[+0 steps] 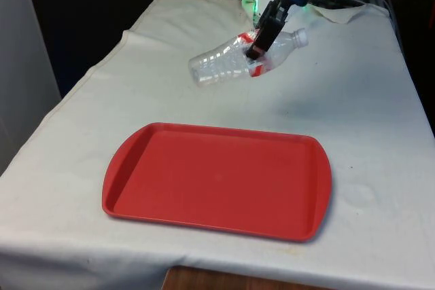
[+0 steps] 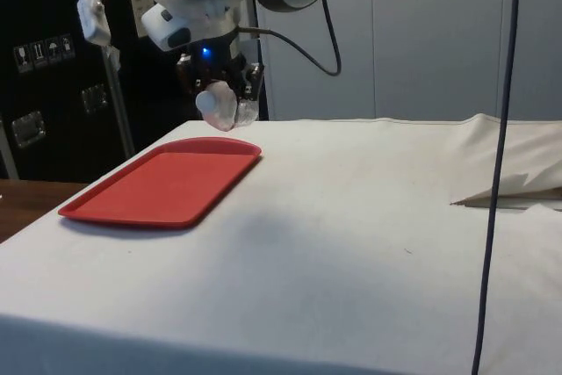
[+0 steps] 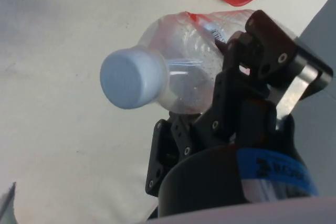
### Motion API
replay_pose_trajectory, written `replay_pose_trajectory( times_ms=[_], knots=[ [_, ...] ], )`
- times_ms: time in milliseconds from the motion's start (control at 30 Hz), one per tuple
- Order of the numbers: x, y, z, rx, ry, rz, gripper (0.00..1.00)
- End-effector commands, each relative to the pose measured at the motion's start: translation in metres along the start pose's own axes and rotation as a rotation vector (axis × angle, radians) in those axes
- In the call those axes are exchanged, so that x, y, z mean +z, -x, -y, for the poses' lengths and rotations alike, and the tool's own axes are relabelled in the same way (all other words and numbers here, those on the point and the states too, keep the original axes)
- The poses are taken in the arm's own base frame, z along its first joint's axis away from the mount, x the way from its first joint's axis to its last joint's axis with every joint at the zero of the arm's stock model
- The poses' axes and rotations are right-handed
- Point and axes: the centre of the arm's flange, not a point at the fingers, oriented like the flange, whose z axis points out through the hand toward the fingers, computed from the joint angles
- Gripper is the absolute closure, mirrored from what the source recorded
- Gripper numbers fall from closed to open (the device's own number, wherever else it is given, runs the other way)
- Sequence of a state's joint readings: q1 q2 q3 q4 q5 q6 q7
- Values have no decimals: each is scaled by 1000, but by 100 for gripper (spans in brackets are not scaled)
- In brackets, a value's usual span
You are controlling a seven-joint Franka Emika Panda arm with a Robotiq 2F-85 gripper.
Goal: Place the bottle upright on the tray.
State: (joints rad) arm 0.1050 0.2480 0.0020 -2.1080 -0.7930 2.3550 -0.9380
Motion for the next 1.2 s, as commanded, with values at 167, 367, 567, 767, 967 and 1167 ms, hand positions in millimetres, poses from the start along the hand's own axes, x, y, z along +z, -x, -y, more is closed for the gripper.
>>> replay_pose_trajectory(
  times_ms=[167,367,567,767,967,1167],
  knots=[
    [3,4,-8,15,-7,-30,67],
    [4,8,-13,28,-14,-45,67],
    [6,13,-20,46,-23,-69,67],
    [8,19,-26,64,-31,-93,67],
    [10,24,-31,76,-36,-114,67],
    [12,32,-37,88,-41,-146,67]
  ],
)
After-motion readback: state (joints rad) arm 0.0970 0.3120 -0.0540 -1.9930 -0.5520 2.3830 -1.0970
